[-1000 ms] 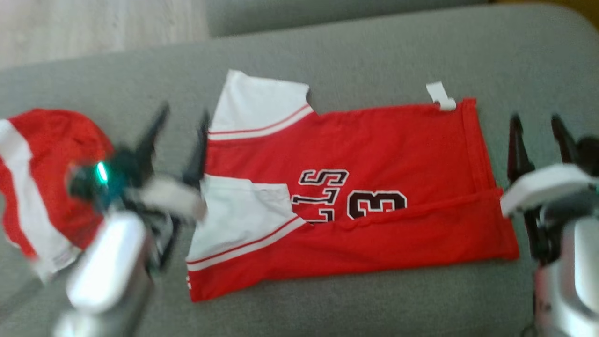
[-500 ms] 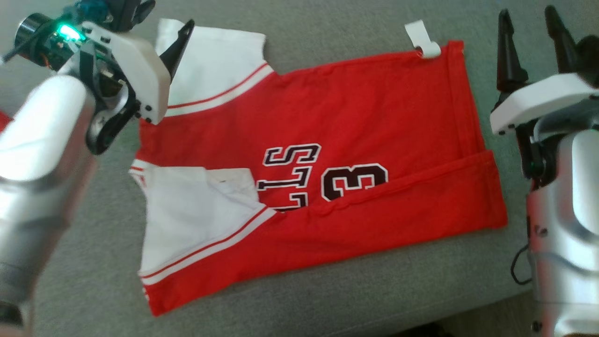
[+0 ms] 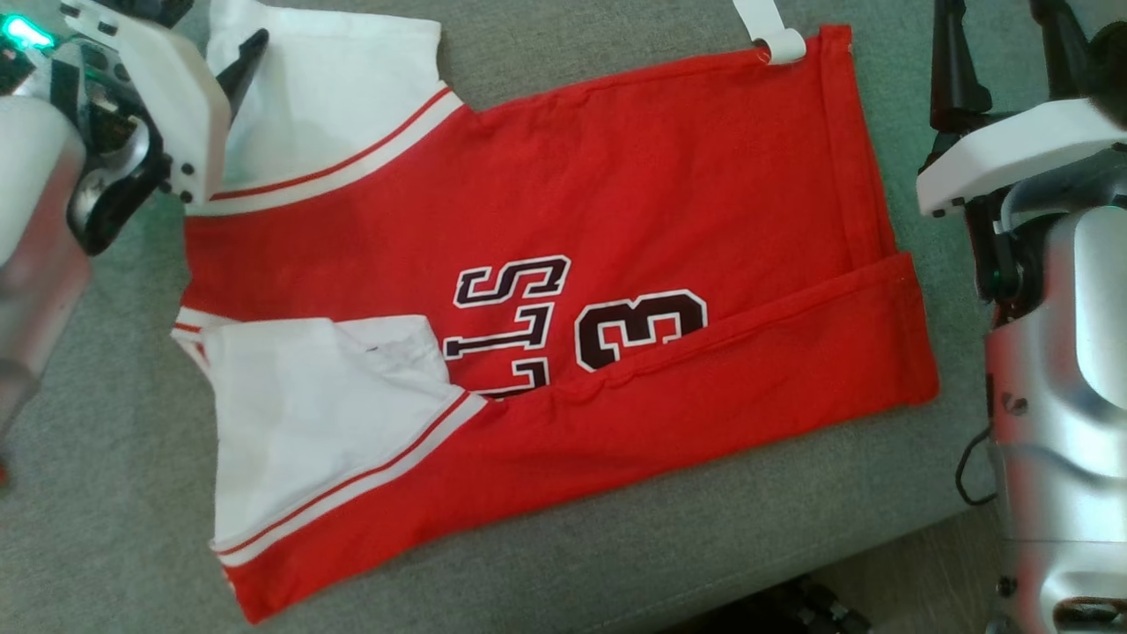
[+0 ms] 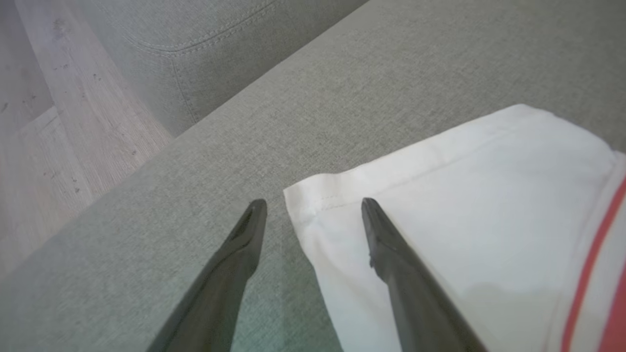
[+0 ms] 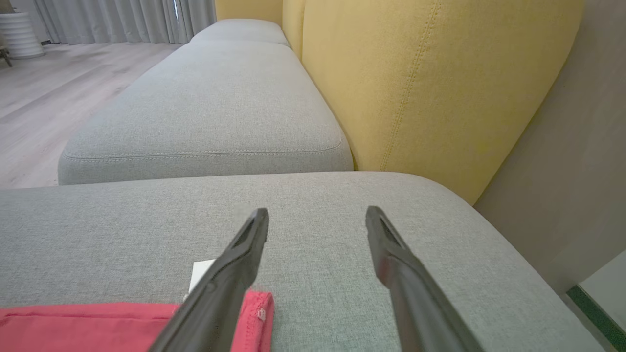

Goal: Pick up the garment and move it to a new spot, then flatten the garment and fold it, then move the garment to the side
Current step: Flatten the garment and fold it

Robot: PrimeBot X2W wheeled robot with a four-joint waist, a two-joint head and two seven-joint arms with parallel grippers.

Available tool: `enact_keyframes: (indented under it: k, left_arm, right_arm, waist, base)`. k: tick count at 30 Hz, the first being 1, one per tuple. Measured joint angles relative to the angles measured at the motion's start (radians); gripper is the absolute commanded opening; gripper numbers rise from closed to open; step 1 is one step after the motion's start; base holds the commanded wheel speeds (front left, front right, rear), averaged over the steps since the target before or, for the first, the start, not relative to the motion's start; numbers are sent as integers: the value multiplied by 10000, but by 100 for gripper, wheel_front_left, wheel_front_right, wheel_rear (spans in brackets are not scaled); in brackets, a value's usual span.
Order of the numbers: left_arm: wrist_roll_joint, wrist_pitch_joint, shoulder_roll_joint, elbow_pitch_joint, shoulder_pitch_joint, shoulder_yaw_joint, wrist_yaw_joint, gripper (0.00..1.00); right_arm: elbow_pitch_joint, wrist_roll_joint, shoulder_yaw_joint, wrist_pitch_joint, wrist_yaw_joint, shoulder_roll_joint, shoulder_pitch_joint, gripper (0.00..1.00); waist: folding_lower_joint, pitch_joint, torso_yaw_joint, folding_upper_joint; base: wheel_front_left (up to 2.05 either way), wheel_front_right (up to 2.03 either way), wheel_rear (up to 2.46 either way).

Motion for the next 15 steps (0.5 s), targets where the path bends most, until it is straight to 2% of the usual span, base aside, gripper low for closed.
enact_keyframes:
  k: [5, 14, 15]
  left_arm:
    - [-353, 17, 94, 362, -315, -407, 0, 100]
    - [-1544, 809, 128, 815, -866, -675, -2, 100]
    - [-1693, 928, 128, 798, -883, -717, -2, 84]
  right_arm:
    - [46, 0, 71, -88, 0, 12, -44, 100]
    - [71, 2, 222, -182, 0, 42, -288, 100]
    - [71, 0, 222, -190, 0, 42, -288, 100]
  waist:
    - [0, 178, -150, 0]
    - [-1, 350, -289, 0]
    - [-1, 353, -289, 0]
  base:
    - [0, 0, 0]
    - [0, 0, 0]
    - [0, 0, 0]
